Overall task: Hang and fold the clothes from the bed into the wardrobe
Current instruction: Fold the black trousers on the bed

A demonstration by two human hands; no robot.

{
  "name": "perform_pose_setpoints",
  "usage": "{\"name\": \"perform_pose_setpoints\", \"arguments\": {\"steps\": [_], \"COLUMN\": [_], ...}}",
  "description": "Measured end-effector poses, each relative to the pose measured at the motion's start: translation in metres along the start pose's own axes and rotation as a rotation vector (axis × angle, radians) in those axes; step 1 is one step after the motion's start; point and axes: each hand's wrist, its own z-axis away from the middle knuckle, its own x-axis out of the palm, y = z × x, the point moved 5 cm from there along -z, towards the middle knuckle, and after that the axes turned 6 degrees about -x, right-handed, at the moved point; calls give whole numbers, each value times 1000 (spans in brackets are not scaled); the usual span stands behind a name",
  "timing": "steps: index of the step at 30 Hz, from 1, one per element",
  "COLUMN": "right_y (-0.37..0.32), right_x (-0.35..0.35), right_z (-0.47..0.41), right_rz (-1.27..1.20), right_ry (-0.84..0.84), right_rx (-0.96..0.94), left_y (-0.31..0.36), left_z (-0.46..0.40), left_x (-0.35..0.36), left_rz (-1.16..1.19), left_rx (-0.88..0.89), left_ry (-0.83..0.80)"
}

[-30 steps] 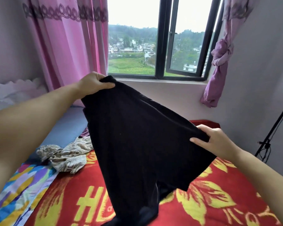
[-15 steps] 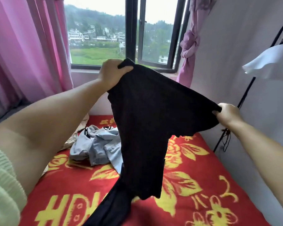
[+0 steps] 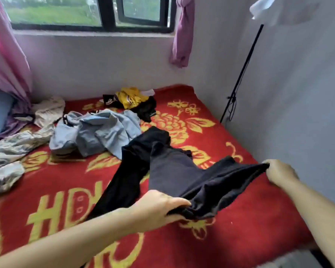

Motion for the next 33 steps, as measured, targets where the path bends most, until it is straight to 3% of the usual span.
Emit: {"name": "perform_pose_setpoints", "arguments": {"steps": [2, 6, 8, 10, 13, 14, 15, 16, 18, 20, 23, 26, 29, 31, 33], "right_y": [29, 95, 120, 129, 102, 82, 59, 31, -28, -66, -63, -24, -1, -7, -18], "right_x": [62, 184, 221, 241, 235, 230, 228, 228, 247, 278, 315, 345, 358, 360, 357], "right_z": [36, 107, 132, 138, 123, 116, 107, 101, 102, 117, 131, 160, 195, 190, 164], "right_rz": [-101, -418, -527, -534, -557, -583, -585, -579, -555, -524, -340, 133, 504, 448, 190], "right_ry": [-77, -142, -145, -128, -34, -6, 7, -11, -213, -530, -796, -1128, -1213, -1168, -1168], "right_rx": [86, 355, 472, 459, 265, 172, 57, -82, -396, -582, -598, -716, -955, -1005, -896], "left_y": [3, 10, 11, 14, 22, 30, 35, 37, 32, 26, 19, 12, 2, -15, -44], "left_z": [29, 93, 119, 136, 137, 136, 130, 126, 116, 109, 102, 95, 84, 68, 46], "left_x": [72, 206, 256, 298, 319, 329, 336, 337, 335, 330, 326, 318, 311, 306, 296], "left_rz": [1, 10, 75, 162, 351, 311, 202, 219, 334, 509, 621, 785, 944, 1008, 1118], "left_rx": [-28, 92, -9, -109, -225, -134, -5, 15, -77, -222, -299, -377, -460, -516, -612], "left_ry": [-181, -428, -552, -690, -790, -823, -695, -650, -630, -641, -640, -670, -758, -842, -889]}}
